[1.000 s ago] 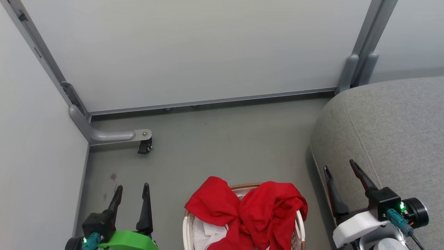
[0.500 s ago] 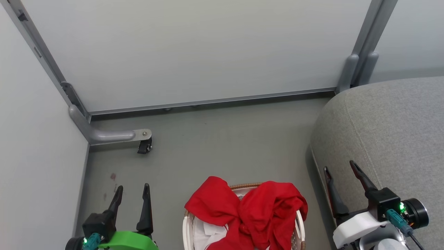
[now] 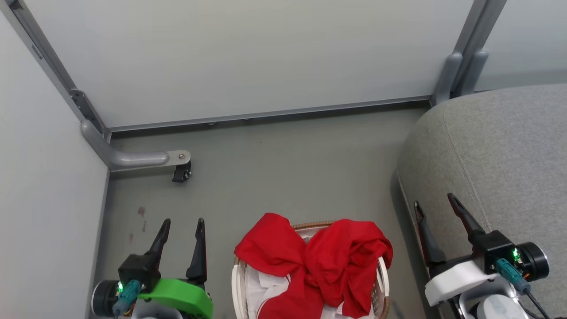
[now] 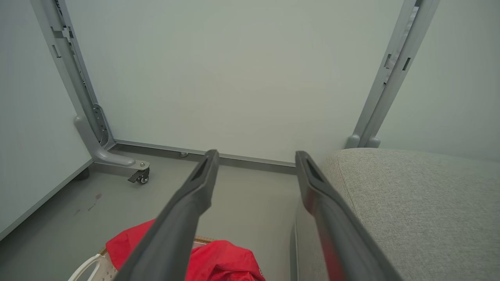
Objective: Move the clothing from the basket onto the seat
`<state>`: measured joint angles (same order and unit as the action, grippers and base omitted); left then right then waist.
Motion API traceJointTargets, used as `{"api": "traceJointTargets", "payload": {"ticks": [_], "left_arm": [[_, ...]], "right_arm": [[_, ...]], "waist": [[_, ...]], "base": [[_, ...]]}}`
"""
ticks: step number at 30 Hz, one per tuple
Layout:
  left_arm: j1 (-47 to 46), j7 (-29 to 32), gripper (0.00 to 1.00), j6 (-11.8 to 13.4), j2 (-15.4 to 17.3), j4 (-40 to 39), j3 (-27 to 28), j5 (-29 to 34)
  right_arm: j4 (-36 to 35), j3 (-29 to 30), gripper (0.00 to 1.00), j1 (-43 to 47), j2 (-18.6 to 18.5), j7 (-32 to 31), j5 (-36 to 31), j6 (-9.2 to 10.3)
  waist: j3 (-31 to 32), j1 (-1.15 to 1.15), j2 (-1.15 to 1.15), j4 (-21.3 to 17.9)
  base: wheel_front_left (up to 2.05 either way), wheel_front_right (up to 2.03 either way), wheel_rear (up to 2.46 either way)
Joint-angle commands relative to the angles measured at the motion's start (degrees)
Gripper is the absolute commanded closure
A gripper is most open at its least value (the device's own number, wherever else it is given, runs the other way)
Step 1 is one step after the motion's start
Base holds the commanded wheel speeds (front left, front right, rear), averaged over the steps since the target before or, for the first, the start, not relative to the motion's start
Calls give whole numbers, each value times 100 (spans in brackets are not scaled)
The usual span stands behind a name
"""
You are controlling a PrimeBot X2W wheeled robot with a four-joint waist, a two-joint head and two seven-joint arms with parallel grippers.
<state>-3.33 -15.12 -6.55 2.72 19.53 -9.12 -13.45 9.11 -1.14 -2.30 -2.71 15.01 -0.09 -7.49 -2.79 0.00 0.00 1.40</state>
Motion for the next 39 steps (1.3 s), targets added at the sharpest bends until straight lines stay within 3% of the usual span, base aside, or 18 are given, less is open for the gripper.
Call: {"api": "traceJointTargets", "payload": {"ticks": [1, 9, 21, 39], "left_arm": [[-191, -6, 0, -24, 31, 22, -35, 61], [-1075, -6, 0, -66, 29, 343, -520, 158], [-2467, -5, 0, -95, 34, 1645, -1646, 345], [-3867, -6, 0, -100, 35, 3060, -3177, -191]], "right_arm": [[-41, 17, 0, -128, -33, 26, -26, 0], [-217, 131, 0, -732, -33, 20, -26, 1], [-413, 285, 0, -1838, -27, 20, 231, 1], [-632, 67, 0, -2474, -24, 20, 638, 1]], "waist": [[-301, 0, 0, -43], [-1439, 0, 0, -273], [-3259, 0, 0, -792], [-4493, 0, 0, -1459]], "base": [[0, 0, 0], [0, 0, 0], [0, 0, 0], [0, 0, 0]]}}
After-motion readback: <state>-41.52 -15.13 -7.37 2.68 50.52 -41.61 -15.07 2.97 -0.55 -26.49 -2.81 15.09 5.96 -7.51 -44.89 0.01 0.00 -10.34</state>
